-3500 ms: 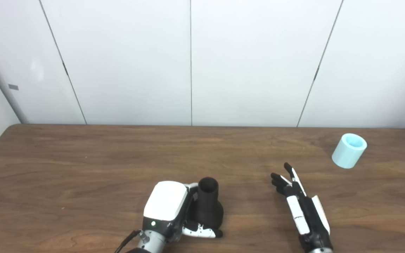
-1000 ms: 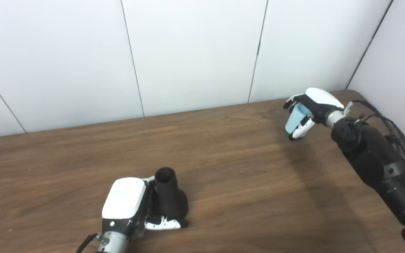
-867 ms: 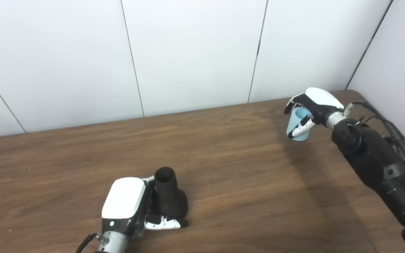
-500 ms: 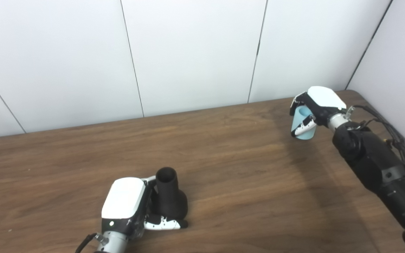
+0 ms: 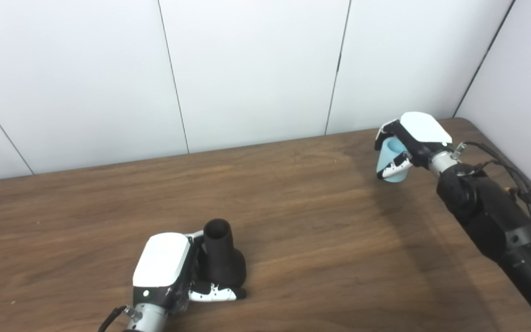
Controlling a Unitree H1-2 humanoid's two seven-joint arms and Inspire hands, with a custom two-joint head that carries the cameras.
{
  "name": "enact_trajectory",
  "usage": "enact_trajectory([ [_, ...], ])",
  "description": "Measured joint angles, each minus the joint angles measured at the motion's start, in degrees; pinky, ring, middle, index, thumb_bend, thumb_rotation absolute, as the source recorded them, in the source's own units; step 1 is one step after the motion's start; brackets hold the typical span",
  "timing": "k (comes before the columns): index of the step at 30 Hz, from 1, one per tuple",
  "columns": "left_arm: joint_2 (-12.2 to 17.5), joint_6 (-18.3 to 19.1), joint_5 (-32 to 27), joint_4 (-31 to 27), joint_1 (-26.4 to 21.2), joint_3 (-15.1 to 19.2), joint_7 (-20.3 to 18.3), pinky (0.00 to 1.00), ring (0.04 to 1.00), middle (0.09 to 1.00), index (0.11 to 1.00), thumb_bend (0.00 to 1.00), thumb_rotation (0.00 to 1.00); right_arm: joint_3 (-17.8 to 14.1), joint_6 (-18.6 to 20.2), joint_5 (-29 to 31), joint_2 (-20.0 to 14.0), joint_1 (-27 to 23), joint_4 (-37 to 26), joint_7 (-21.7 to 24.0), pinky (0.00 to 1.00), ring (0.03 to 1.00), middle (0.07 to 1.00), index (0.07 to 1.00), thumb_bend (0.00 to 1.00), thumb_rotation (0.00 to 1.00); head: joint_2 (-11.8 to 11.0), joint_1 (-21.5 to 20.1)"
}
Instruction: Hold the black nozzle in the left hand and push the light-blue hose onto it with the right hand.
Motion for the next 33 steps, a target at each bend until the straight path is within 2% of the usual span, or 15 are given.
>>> enact_trajectory([
  [3, -0.1, 0.0, 0.0, 0.0, 0.0, 0.0, 0.0, 0.45, 0.443, 0.502, 0.483, 0.50, 0.00, -0.9, 0.9, 0.0, 0.1, 1.2, -6.3, 0.9, 0.43, 0.413, 0.538, 0.482, 0.52, 0.00, -0.1, 1.2],
  [10, -0.4, 0.5, 1.0, 0.0, 0.0, -0.3, 0.0, 0.47, 0.453, 0.526, 0.472, 0.50, 0.00, -2.1, 4.2, 1.1, 2.1, 4.7, -21.7, 7.0, 0.45, 0.419, 0.544, 0.475, 0.51, 0.00, 0.1, 4.6],
  [11, -0.4, 0.6, 1.2, 0.0, 0.0, -0.3, 0.0, 0.49, 0.471, 0.538, 0.462, 0.50, 0.00, -2.2, 4.9, 1.3, 2.8, 5.2, -23.8, 7.7, 0.45, 0.416, 0.543, 0.478, 0.51, 0.00, 0.1, 6.6],
  [13, -0.7, 0.8, 1.5, 0.0, 0.0, -0.3, 0.0, 0.53, 0.457, 0.527, 0.470, 0.50, 0.00, -2.5, 6.0, 1.7, 4.4, 6.5, -28.0, 9.1, 0.37, 0.412, 0.532, 0.480, 0.50, 0.00, 0.2, 7.8],
  [15, -1.0, 1.2, 2.0, 0.0, 0.0, -0.5, -0.1, 0.58, 0.446, 0.511, 0.482, 0.50, 0.00, -2.5, 6.9, 2.2, 6.4, 7.8, -32.0, 10.3, 0.34, 0.407, 0.531, 0.488, 0.50, 0.00, 0.2, 8.7],
  [18, -1.6, 2.6, 2.6, -0.1, 0.0, -0.7, -0.4, 0.51, 0.480, 0.540, 0.463, 0.50, 0.00, -2.5, 7.1, 2.5, 8.9, 9.1, -36.1, 11.7, 0.32, 0.408, 0.531, 0.503, 0.50, 0.00, 0.4, 11.3],
  [20, -2.1, 3.0, 3.0, -0.1, 0.0, -0.8, -0.5, 0.44, 0.452, 0.504, 0.483, 0.50, 0.00, -2.4, 7.1, 2.6, 10.4, 9.7, -38.1, 12.2, 0.31, 0.402, 0.526, 0.517, 0.49, 0.00, 0.4, 12.0],
  [22, -2.5, 3.1, 3.2, -0.1, 0.2, -0.9, -0.5, 0.42, 0.442, 0.492, 0.489, 0.50, 0.00, -2.0, 7.3, 2.5, 12.0, 9.8, -40.8, 13.0, 0.30, 0.392, 0.517, 0.533, 0.49, 0.00, 0.4, 12.7],
  [27, -3.0, 3.9, 3.8, -0.1, 0.3, -1.1, -0.5, 0.47, 0.479, 0.528, 0.467, 0.50, 0.00, 0.0, 7.6, 1.7, 17.9, 9.6, -48.2, 15.1, 0.27, 0.393, 0.541, 0.526, 0.49, 0.00, 0.7, 15.1],
  [29, -3.1, 4.1, 4.2, -0.1, 0.3, -1.3, -0.5, 0.45, 0.451, 0.497, 0.475, 0.50, 0.00, 0.7, 8.1, 1.3, 20.6, 9.6, -49.8, 16.3, 0.26, 0.393, 0.543, 0.524, 0.49, 0.00, 1.0, 16.3],
  [33, -3.4, 4.7, 4.5, -0.1, 0.3, -1.5, -0.5, 0.49, 0.477, 0.544, 0.461, 0.50, 0.00, 1.0, 9.1, 1.2, 24.0, 9.7, -52.0, 18.1, 0.27, 0.398, 0.541, 0.526, 0.49, 0.00, 1.1, 18.2],
])
